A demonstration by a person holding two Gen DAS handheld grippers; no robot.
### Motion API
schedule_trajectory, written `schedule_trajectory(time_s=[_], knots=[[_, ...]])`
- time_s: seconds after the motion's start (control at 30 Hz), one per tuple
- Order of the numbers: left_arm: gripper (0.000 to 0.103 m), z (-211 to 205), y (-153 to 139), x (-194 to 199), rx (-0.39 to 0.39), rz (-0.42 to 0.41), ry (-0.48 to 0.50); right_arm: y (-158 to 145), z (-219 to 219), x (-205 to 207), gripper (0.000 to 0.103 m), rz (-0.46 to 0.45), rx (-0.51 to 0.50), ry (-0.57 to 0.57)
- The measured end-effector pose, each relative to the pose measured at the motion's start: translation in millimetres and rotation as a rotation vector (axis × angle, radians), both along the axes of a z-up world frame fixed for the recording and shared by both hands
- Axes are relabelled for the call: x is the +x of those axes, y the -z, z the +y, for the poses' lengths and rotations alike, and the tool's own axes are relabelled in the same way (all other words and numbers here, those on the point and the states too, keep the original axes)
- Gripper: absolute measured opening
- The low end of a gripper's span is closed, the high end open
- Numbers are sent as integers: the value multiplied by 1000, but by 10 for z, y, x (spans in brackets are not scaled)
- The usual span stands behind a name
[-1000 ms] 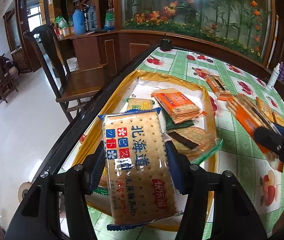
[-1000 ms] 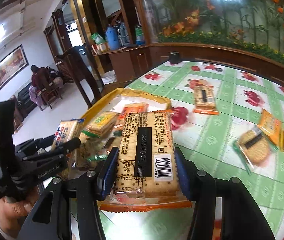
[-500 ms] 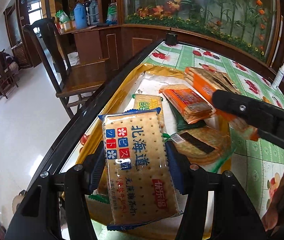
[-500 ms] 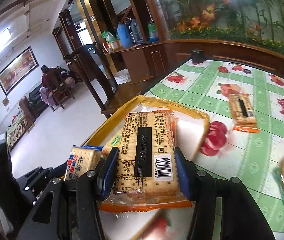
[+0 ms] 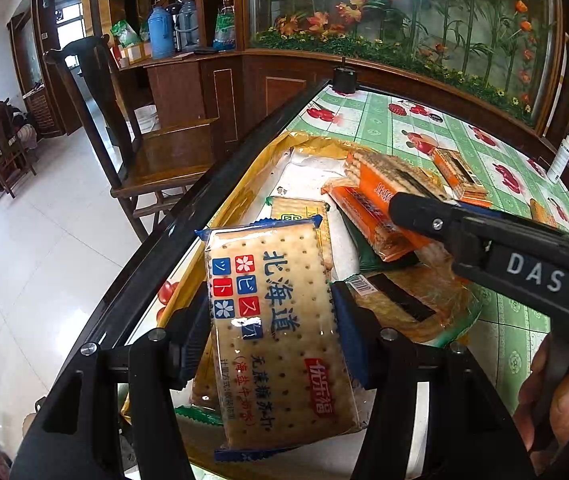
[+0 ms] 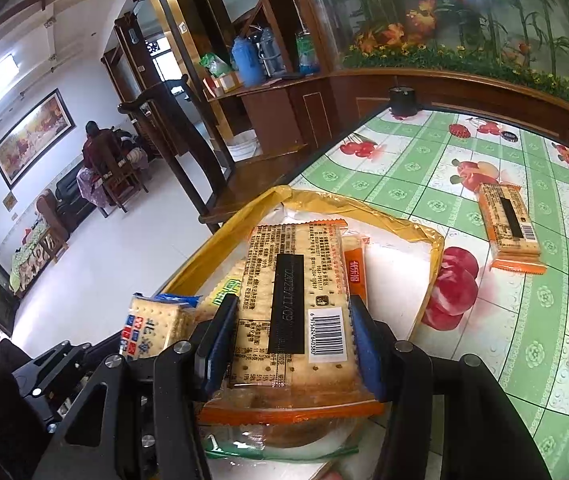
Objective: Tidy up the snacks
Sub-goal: 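Open both tools over the tray to drop the two packs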
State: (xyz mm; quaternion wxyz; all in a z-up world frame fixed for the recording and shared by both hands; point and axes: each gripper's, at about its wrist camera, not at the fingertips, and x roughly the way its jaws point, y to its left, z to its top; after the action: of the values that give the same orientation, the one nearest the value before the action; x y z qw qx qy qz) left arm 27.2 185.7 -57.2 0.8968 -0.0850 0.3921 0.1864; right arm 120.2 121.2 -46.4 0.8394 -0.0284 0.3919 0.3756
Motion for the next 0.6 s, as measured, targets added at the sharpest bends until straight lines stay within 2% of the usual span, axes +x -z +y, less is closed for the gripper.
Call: schedule_trajectory(time_s=[0.2, 0.37, 0.53, 0.6], knots=[[57, 8, -10, 29, -10, 7, -2, 89, 45, 42, 57, 30, -8, 1], [58, 46, -10, 25, -62, 4, 7, 52, 5, 52, 58, 32, -6, 8], [74, -24, -15, 45, -26, 23, 9, -45, -209, 48, 59, 28, 20, 40], [74, -77, -36, 47, -7, 24, 15, -90, -361, 40, 62, 21, 32, 64]])
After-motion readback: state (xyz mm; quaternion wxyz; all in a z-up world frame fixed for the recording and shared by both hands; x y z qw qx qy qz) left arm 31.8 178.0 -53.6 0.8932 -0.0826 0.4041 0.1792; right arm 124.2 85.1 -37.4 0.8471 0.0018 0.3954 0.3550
